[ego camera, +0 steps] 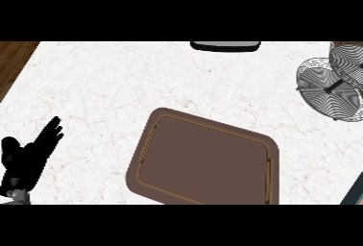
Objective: Pick the cupcake from the tray and place it in the tiered basket
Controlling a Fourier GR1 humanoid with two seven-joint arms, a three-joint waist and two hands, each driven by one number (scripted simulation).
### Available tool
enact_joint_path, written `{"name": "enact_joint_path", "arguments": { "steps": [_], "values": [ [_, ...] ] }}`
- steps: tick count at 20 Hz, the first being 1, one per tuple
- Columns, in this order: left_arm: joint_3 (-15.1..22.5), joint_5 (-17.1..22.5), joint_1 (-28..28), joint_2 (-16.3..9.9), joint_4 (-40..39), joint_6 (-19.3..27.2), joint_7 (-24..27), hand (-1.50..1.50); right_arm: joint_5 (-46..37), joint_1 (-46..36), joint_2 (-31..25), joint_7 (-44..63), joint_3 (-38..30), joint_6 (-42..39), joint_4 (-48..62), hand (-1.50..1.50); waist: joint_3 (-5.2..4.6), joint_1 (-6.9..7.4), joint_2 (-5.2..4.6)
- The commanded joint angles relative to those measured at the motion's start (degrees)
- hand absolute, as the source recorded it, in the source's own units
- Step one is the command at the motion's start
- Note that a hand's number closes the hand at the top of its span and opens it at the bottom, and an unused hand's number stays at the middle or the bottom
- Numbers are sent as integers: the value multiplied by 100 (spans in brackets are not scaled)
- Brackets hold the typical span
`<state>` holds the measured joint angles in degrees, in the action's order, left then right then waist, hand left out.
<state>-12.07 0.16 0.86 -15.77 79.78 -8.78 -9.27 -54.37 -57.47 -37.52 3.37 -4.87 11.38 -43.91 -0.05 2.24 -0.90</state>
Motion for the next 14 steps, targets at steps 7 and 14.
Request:
{"name": "enact_joint_path", "arguments": {
  "steps": [7, 14],
  "values": [
    [19, -25, -78, 41, -110, -41, 71, 0, -883, -960, -346, -1145, 314, 533, 1936, 150, 8, 73, -16],
    [90, -93, -97, 141, 27, 47, -23, 0, -1255, -1450, -549, -1337, 430, 184, 2725, 150, 10, 89, -19]
  ]
}}
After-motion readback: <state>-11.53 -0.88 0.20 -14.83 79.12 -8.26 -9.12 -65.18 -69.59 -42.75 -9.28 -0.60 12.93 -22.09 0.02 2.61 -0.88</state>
